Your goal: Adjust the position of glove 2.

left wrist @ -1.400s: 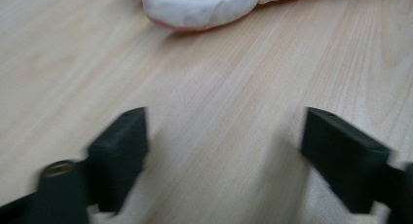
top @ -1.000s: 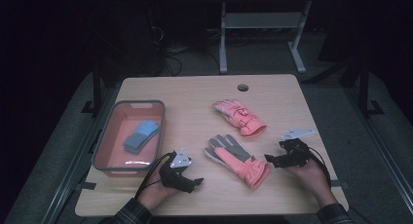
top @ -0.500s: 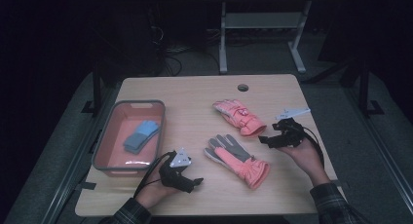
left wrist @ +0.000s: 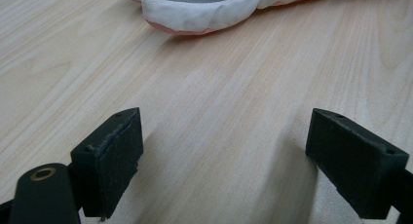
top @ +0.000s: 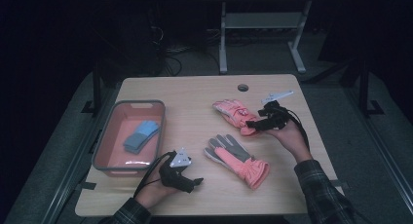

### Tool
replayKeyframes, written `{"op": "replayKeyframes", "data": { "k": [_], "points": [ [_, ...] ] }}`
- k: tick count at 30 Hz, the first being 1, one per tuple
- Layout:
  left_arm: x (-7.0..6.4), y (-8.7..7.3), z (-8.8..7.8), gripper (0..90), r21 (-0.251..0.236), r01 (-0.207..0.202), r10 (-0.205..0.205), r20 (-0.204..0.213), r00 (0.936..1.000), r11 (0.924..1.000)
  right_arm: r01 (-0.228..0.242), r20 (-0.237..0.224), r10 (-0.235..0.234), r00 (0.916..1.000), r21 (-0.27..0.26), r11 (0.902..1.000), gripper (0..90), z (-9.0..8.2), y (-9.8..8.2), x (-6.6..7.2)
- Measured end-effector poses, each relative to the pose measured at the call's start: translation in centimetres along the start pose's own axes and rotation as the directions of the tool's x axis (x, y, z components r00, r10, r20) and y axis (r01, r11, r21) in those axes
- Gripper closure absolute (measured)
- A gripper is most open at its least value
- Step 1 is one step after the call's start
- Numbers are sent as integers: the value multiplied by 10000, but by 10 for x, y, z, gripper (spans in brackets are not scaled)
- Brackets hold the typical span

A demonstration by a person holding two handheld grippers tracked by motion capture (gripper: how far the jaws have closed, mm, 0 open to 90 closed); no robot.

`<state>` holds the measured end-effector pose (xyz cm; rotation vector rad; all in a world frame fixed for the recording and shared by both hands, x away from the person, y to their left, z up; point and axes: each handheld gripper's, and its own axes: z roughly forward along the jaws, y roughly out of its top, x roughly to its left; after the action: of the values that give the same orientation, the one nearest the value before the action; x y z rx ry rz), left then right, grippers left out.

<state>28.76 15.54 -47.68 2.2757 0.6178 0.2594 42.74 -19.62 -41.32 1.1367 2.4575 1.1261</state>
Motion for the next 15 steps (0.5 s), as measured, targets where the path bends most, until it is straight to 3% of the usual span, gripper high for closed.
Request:
{"op": "replayKeyframes", "data": {
  "k": [8,15],
  "points": [
    [0,0,0,129,-3,39,-39,16,10000,10000,100,-343,-93,9994,201,9997,269,26,21,-2],
    [0,0,1,129,-41,77,-76,33,10000,10000,143,-537,-113,9985,546,9984,292,47,28,-7]
  ]
}}
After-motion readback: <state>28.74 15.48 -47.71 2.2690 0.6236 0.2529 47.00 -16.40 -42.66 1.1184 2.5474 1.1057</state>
